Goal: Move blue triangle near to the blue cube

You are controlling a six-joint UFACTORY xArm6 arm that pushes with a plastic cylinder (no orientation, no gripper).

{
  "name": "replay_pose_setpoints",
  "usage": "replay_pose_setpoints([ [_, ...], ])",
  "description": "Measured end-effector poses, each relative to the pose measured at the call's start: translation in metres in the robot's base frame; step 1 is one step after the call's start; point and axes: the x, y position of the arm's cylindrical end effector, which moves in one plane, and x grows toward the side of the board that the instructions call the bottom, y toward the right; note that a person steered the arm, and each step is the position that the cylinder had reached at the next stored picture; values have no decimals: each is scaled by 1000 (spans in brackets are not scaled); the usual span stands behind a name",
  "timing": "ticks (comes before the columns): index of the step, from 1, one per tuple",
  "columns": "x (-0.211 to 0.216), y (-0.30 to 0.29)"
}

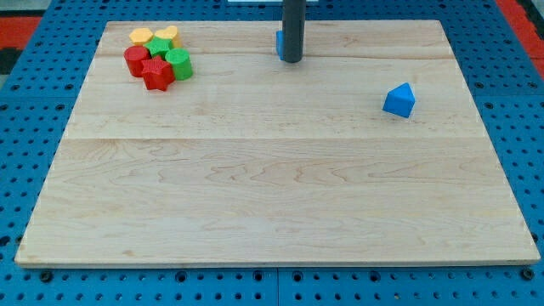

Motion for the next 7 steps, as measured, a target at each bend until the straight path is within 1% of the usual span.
replay_pose_setpoints([
  [1,4,42],
  [2,4,165],
  [3,49,237],
  [4,107,223],
  [5,133,193],
  [6,99,135],
  [7,74,72],
])
